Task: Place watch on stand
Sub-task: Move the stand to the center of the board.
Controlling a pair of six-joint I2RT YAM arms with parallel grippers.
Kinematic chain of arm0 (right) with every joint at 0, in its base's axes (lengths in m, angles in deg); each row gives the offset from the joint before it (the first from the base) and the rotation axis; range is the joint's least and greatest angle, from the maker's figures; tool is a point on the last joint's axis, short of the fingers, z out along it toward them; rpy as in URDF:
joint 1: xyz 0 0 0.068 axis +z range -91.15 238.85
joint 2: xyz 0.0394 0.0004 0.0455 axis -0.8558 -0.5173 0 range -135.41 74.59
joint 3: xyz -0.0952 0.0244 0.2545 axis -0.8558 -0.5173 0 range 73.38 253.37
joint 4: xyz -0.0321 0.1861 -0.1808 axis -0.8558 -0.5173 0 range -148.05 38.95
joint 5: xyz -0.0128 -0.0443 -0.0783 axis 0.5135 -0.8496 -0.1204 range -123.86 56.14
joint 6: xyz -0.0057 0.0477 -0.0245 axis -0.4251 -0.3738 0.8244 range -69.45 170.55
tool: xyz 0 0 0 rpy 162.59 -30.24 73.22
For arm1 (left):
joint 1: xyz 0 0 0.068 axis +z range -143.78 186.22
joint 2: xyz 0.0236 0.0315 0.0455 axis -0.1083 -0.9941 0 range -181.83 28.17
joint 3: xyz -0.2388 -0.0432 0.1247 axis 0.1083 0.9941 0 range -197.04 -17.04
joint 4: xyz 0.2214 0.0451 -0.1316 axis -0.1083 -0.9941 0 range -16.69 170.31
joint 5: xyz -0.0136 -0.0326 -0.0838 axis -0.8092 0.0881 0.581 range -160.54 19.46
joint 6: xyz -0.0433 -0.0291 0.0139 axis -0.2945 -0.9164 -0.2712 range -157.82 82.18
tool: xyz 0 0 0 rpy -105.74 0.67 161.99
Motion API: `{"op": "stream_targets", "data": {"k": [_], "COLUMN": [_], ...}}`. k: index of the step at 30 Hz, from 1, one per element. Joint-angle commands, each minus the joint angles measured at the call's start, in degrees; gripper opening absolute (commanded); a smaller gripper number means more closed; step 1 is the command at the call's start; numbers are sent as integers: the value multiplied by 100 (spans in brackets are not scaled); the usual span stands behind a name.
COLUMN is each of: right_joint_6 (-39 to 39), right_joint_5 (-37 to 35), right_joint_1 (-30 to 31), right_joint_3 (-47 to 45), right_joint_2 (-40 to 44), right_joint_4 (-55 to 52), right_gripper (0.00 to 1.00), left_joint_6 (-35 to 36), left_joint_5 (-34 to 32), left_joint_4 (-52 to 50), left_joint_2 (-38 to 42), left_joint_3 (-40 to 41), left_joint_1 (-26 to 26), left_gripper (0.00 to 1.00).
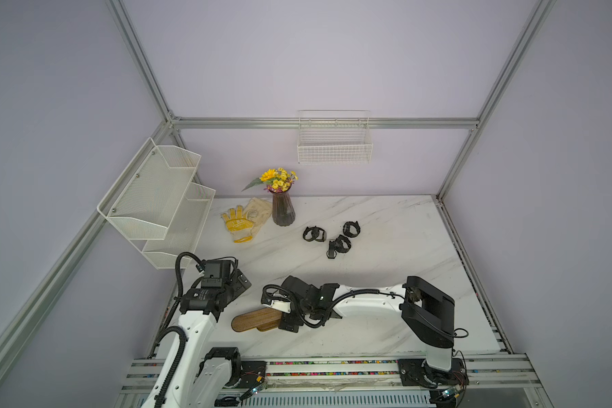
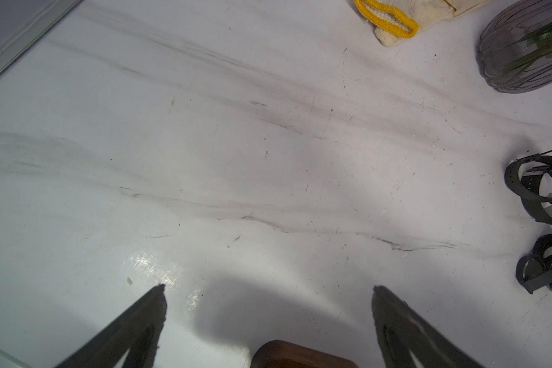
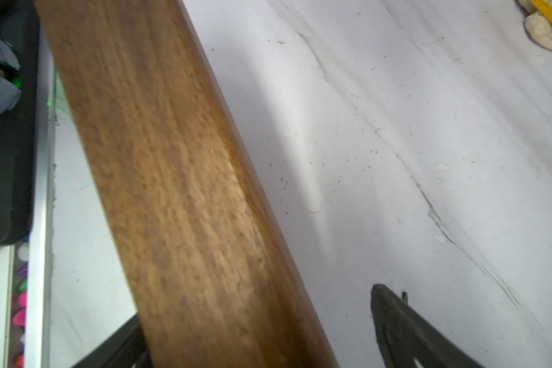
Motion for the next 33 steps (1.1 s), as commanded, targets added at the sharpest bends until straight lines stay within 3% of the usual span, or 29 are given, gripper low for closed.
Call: {"op": "stream_targets", "data": {"k": [1,7,18,33], "right_joint_6": [253,363,491,1359], "right_joint_5": [-47,-31,-163,271], "right_joint_1": [30,22,-94,-1222], "right_joint_3": [160,392,299,736], "right_joint_2": [-48,-172,-150,-471], "right_joint_4": [-93,-409,-397,-263], "right_gripper": [88,60,47,47], "left_joint_6": [84,99,116,151], "left_joint_5": [29,21,38,69], "left_joint_4": [138,148,191,372], "left_joint_2": [8,6,-12,-116], "left_joint_3": [-340,-326,-294,-182], "left_joint_1": [75,114,153,162], "left_gripper": [100,100,100,100]}}
